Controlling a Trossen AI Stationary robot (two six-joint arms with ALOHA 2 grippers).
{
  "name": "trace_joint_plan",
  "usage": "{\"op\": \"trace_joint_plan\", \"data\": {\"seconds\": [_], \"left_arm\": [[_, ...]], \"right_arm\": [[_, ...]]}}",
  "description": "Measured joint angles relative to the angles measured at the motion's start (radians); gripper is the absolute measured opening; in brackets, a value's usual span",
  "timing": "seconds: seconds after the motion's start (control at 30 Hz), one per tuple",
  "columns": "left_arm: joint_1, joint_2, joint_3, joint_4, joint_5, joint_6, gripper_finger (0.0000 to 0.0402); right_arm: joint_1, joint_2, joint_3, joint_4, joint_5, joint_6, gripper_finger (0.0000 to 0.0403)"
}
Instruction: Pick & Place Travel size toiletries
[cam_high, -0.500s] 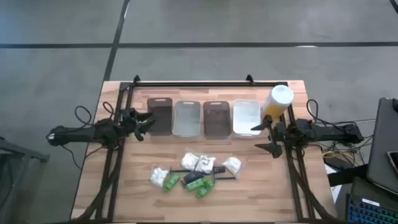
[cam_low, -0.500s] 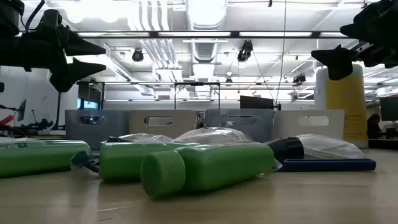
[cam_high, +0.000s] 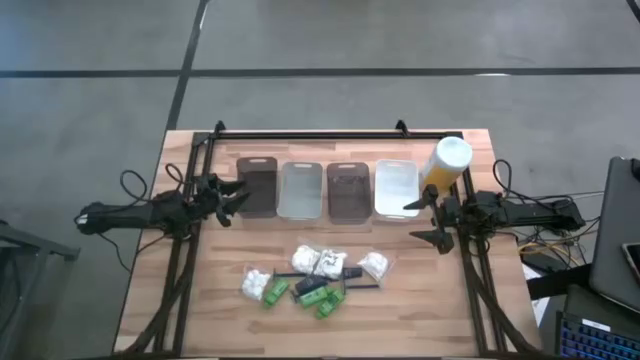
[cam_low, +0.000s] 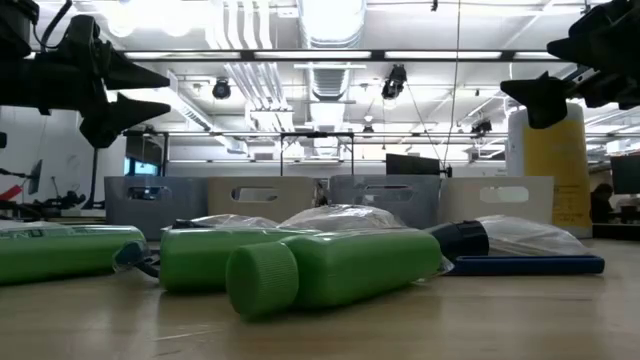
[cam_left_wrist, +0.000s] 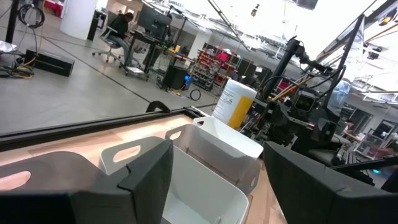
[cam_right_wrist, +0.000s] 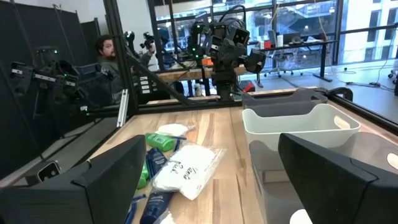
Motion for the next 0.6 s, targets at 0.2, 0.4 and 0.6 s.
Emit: {"op": "trace_joint_plan", "data": {"seconds": [0.2, 0.4, 0.6], "left_arm": [[0.000, 0.000, 0.000, 0.000, 0.000, 0.000, 0.0255], [0.000, 0.000, 0.000, 0.000, 0.000, 0.000, 0.0255], [0.000, 0.000, 0.000, 0.000, 0.000, 0.000, 0.0255]], "right_arm": [[0.000, 0.000, 0.000, 0.007, 0.002, -0.064, 0.0363], [0.000, 0.001, 0.000, 0.057, -0.003, 0.043, 0.0363], [0.004, -0.001, 0.000, 0.205, 0.023, 0.632, 0.0364]]}}
